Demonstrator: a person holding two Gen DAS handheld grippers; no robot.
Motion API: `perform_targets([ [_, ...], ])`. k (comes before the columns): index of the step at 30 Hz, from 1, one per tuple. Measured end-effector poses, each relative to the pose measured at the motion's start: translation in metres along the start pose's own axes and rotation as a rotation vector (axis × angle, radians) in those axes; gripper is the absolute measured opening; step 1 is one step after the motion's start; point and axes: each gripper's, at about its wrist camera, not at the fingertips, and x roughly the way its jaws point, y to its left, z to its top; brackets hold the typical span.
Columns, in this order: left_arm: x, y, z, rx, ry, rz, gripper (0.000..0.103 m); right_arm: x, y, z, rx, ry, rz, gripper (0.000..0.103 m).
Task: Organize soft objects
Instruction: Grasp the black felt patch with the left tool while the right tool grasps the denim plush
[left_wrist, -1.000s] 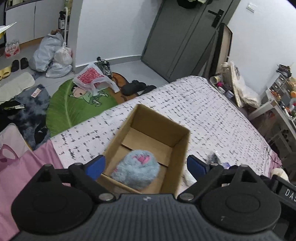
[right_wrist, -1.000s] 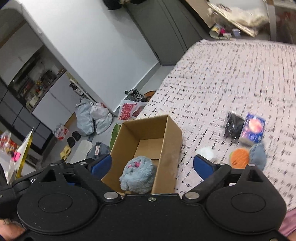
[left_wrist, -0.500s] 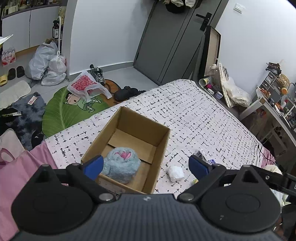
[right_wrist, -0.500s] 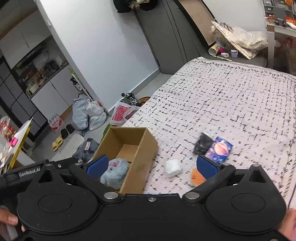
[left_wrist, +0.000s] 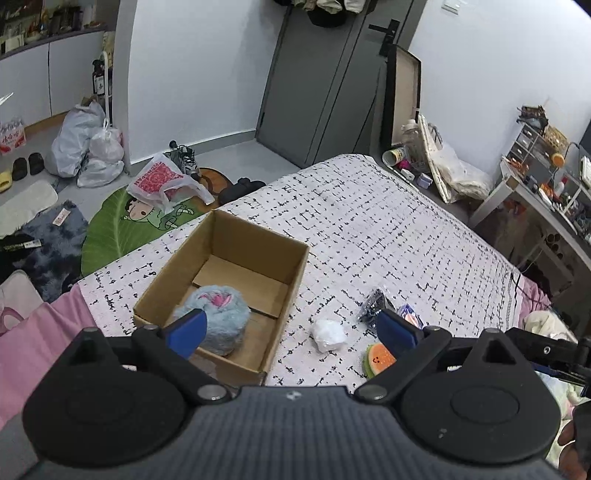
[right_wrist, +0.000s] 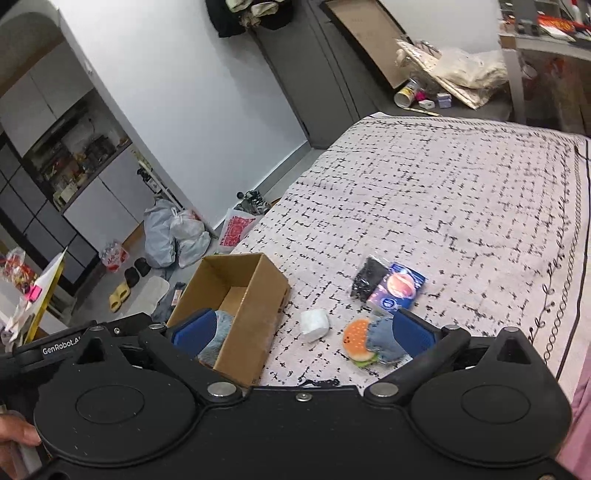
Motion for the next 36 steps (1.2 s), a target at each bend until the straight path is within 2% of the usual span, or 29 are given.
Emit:
perform_targets([
  [7,0.002,-0.024,-0.014,0.046,0.002,-0.003,0.098,0.013,-0.039,-0.014,0.121,0.042,-0.013,0.103],
  [13,0.015,-0.04,-0.026,0.052,0.025,0.008,0.098,0.022,-0.057,-0.023,0.156,0.074,-0.038,0.103],
  [24,0.067,-0.049,-0.056,0.022,0.158,0.095,0.097,0.025,-0.077,-0.024,0.199,0.091,-0.026,0.103],
  [36,0.119,-0.055,-0.081,-0.003,0.269,0.111,0.095,0.052,-0.092,-0.018,0.204,0.12,-0.055,0.102],
])
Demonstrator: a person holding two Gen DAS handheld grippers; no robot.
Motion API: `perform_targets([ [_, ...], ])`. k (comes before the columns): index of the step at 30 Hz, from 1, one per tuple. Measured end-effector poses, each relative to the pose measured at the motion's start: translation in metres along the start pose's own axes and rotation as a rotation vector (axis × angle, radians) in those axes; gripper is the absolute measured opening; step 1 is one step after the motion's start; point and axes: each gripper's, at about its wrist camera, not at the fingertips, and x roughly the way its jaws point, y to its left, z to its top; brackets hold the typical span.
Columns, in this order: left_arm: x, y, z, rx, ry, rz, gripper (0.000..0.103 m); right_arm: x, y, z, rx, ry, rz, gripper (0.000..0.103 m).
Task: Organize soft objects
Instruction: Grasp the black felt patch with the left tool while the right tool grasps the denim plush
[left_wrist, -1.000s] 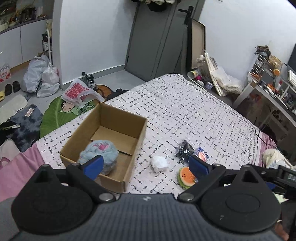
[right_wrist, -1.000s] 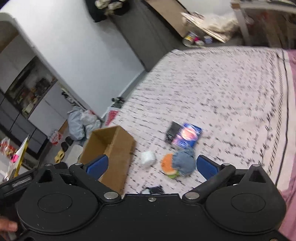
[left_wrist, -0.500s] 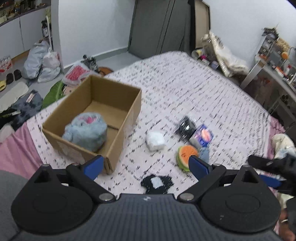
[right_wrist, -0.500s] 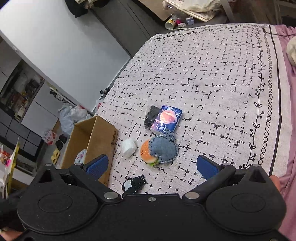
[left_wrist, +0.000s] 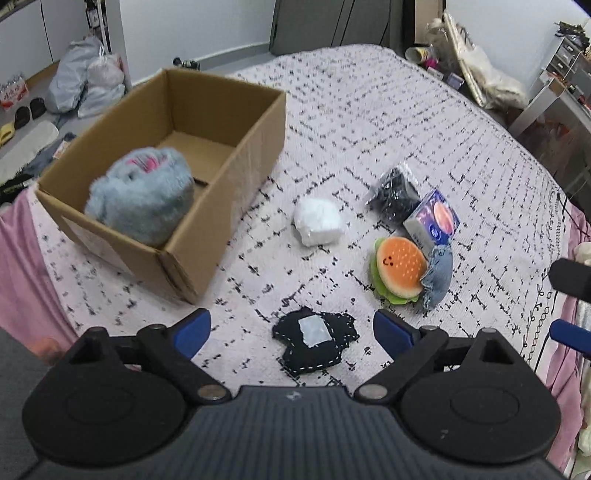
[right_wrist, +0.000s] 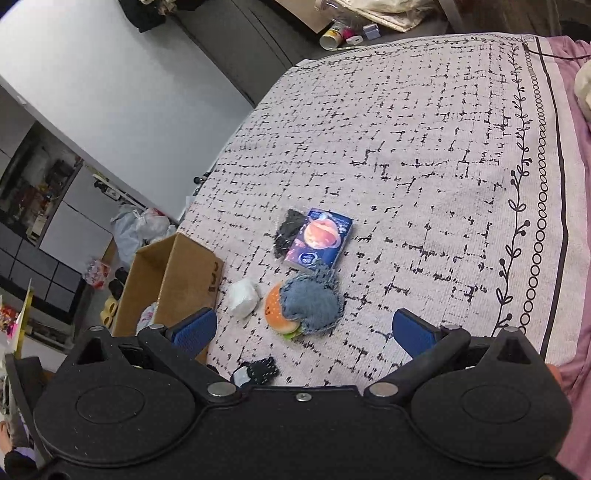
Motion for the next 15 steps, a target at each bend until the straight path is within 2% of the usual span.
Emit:
perform_targets([
  [11,0.045,-0.006,-0.006,-0.033,0.083,-0.021,0.094,0.047,-0.003,0.013,0.034,0.054,-0.014,0.102],
  [14,0.05,-0.005,-0.007,-0.043,0.088,-0.029,0.089,0.057,-0.003,0.014,0.034,0.063,-0.005,0.102],
  [15,0.052,-0.003,-0.007,-0.052,0.093,-0.034,0.084,0.06,-0.003,0.015,0.037,0.065,-0.008,0.102],
])
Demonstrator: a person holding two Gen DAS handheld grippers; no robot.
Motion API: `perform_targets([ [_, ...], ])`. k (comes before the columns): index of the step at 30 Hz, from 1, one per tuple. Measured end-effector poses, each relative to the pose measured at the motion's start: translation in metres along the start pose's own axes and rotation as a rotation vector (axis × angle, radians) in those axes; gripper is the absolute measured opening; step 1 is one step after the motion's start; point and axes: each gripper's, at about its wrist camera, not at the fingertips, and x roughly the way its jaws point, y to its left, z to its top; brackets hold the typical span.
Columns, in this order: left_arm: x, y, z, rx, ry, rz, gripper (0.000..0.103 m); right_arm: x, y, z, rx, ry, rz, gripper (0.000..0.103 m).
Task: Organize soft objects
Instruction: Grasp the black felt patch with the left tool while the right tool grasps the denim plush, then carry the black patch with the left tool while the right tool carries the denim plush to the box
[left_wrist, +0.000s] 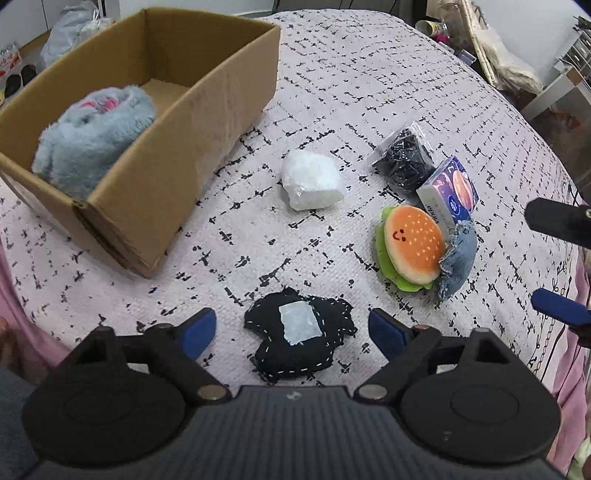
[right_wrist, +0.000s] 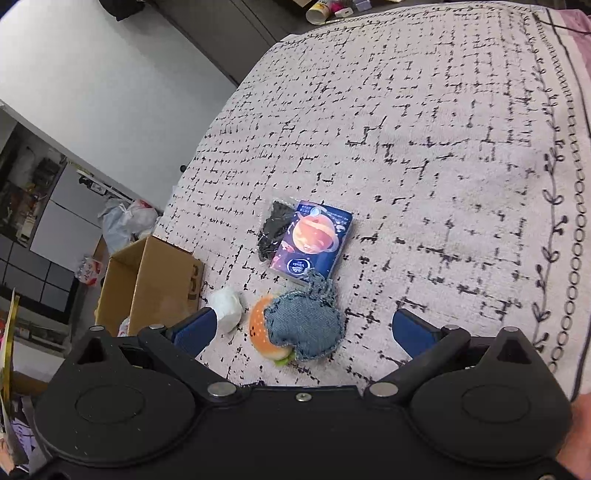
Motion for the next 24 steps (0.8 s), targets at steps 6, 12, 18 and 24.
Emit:
perform_targets([
  [6,0.004,0.004,0.001,-0.024,0.012,-0.017,0.05,0.016,0.001,0.001,-0.003,0.022,-0.023,0.101],
  [12,0.002,0.006,0.0,-0.04,0.003,-0.039,0.035,0.027,0.003,-0.004,-0.028,0.04,-0.053,0.08],
  [18,-0.007,0.008,0.001,-0.053,-0.008,-0.074,0.029,0.028,0.001,-0.005,-0.045,0.064,-0.045,0.018],
  [24,-0.023,0.008,0.0,-0.045,-0.051,-0.086,0.029,0.013,0.008,-0.007,-0.076,0.023,0.002,0.004],
])
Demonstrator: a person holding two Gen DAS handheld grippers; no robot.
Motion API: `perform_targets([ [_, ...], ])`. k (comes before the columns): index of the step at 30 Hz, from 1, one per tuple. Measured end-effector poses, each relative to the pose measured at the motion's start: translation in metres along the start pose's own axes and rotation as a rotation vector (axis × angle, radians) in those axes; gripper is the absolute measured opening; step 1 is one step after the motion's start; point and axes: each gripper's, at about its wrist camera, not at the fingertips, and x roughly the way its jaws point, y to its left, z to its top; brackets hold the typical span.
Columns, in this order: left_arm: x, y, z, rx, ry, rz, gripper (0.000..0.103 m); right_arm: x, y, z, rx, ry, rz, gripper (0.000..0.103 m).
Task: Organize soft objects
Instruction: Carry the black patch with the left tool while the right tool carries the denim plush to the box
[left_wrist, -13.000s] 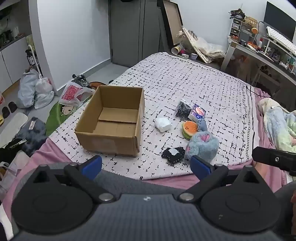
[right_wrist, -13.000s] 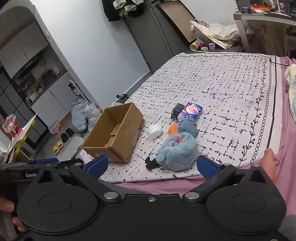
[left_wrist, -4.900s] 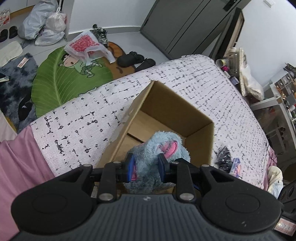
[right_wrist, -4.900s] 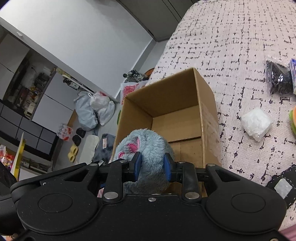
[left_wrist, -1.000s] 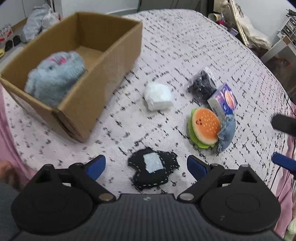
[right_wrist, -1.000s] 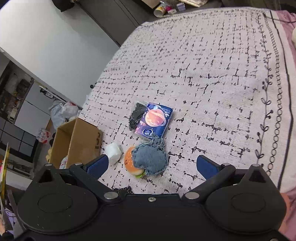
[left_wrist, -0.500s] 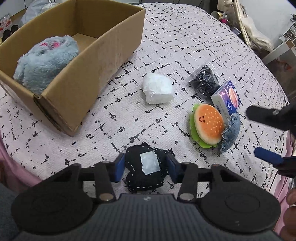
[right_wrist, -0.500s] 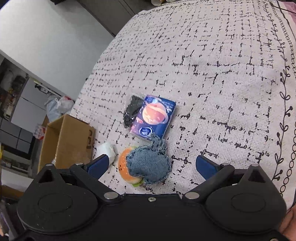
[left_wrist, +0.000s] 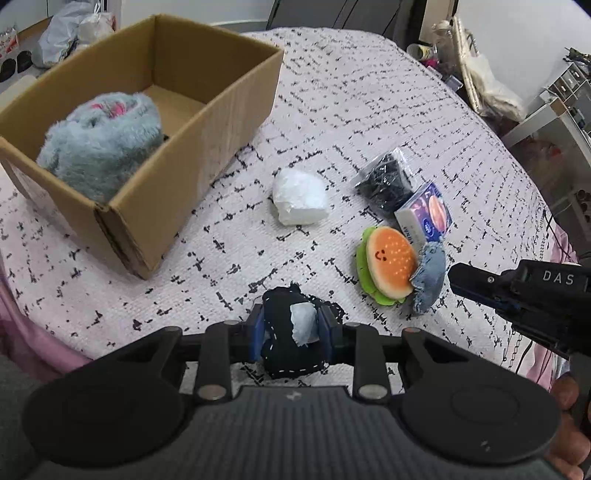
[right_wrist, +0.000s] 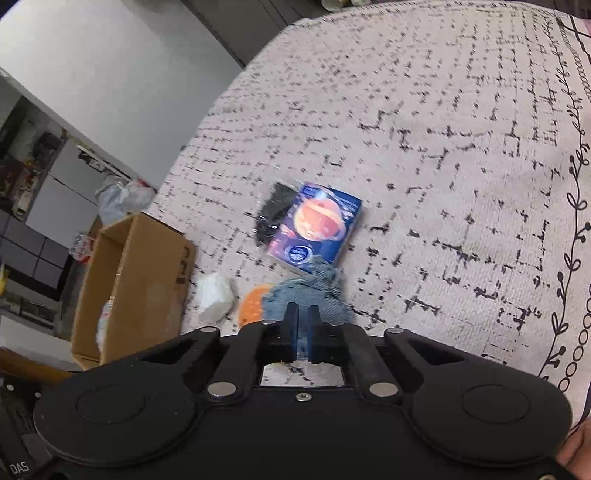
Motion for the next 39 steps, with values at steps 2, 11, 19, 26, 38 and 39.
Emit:
perform_targets([
  [2,-0.006,-0.001,0.0,0.002,-0.013,0.005,0.029,-0.002,-0.001,-0.001,0.011,0.001,0.001,0.004],
  [11,-0.035,0.01,0.011,-0.015,-0.084,0.013,0.029,0.0,-0.007,-0.001,0.063,0.011,0.009,0.012],
  [19,-0.049,0.015,0.021,-0.015,-0.113,0.002,0.029,0.015,-0.002,0.002,0.067,-0.015,-0.029,0.075],
  [26,-0.063,0.027,0.032,-0.017,-0.135,-0.004,0.029,0.037,0.001,-0.003,0.008,0.05,-0.075,0.05],
  [38,-0.084,0.037,0.05,0.004,-0.189,-0.033,0.029,0.01,0.007,-0.001,-0.002,-0.034,-0.082,0.042],
  [39,-0.085,0.039,0.052,0.004,-0.194,-0.033,0.029,0.008,0.01,-0.001,-0.012,-0.042,-0.075,0.042],
])
